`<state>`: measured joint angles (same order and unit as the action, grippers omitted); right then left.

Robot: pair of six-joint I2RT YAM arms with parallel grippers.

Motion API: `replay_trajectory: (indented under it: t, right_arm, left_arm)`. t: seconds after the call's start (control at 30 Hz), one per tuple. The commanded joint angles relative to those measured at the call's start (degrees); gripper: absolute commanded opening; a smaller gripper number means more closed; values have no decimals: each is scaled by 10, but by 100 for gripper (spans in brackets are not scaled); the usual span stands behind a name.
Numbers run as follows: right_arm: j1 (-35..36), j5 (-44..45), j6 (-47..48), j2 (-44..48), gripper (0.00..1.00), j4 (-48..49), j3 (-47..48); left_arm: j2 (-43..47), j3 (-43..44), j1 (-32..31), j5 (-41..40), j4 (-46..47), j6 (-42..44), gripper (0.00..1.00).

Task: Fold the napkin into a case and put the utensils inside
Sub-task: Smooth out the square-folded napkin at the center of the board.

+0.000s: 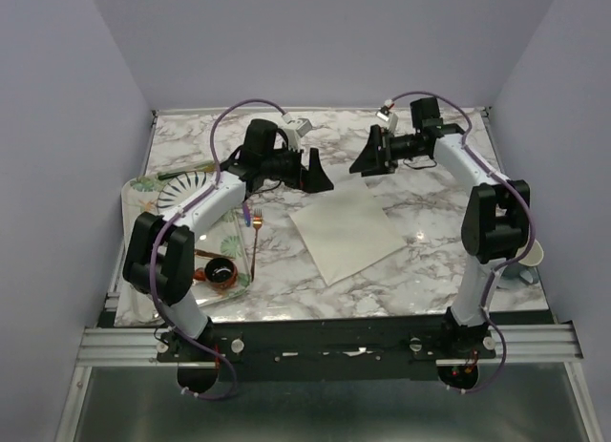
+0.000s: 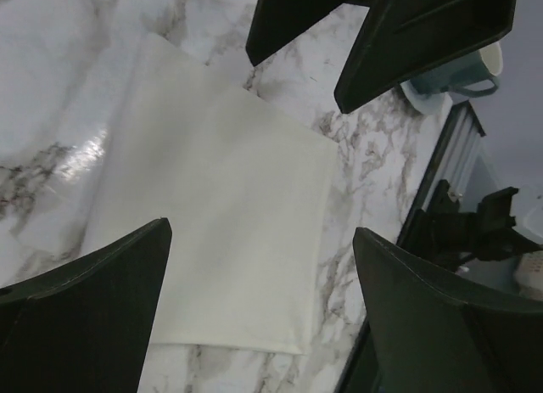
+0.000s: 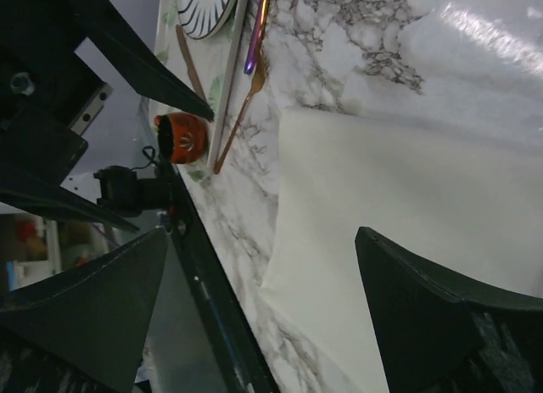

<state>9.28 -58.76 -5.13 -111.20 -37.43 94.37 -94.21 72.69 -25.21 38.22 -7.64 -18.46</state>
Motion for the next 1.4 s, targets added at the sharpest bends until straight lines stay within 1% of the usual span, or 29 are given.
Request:
replay_trajectory:
  t: [0.0, 0.07, 0.1, 0.13, 0.2, 0.23, 0.27, 0.4, 0.53, 0.67, 0.77, 0.93, 1.07, 1.17, 1.2, 1.23, 1.27, 1.37]
  right_arm:
    - [28, -68, -124, -10, 100, 96, -28]
    - [39, -62, -161, -19, 100, 152, -58]
    - [42, -62, -198, -35, 100, 170, -66]
    - [43, -68, -214, -43, 100, 199, -70]
    - [48, -69, -241, -73, 100, 212, -69]
    - [50, -67, -248, -81, 100, 220, -67]
    - [51, -65, -255, -89, 100, 225, -67]
    - [57, -57, -305, -118, 100, 274, -74]
    - [57, -32, -318, -160, 100, 289, -68]
    - [56, -7, -326, -201, 100, 283, -60]
    - [54, 11, -325, -212, 100, 266, -66]
    - [49, 41, -293, -226, 100, 215, -59]
    - [48, 37, -270, -225, 100, 194, -46]
    - [50, 7, -262, -206, 100, 198, -38]
    - [51, -5, -275, -199, 100, 206, -38]
    - [52, -32, -286, -190, 100, 239, -42]
    - [53, -41, -298, -168, 100, 253, -52]
    - [55, -57, -320, -141, 100, 282, -55]
  left_arm:
    - [-44, -19, 4, 130, 97, -150, 99]
    - [-82, -39, 10, 161, 143, -188, 99]
    - [-95, -57, 17, 169, 203, -218, 99]
    - [-107, -62, 20, 176, 233, -270, 99]
    - [-139, -82, 26, 193, 295, -328, 99]
    - [-148, -85, 33, 199, 343, -364, 99]
    - [-163, -85, 34, 202, 351, -369, 99]
    - [-191, -83, 39, 207, 350, -354, 99]
    - [-216, -100, 52, 178, 326, -344, 99]
    - [-247, -111, 69, 168, 321, -337, 99]
    - [-267, -110, 80, 161, 306, -326, 99]
    - [-285, -119, 104, 155, 291, -316, 99]
    - [-266, -121, 103, 177, 289, -292, 99]
    - [-226, -115, 88, 204, 290, -274, 99]
    - [-205, -113, 83, 208, 289, -271, 99]
    - [-196, -112, 79, 213, 289, -271, 99]
    - [-187, -112, 75, 212, 289, -271, 99]
    - [-164, -117, 59, 207, 295, -273, 99]
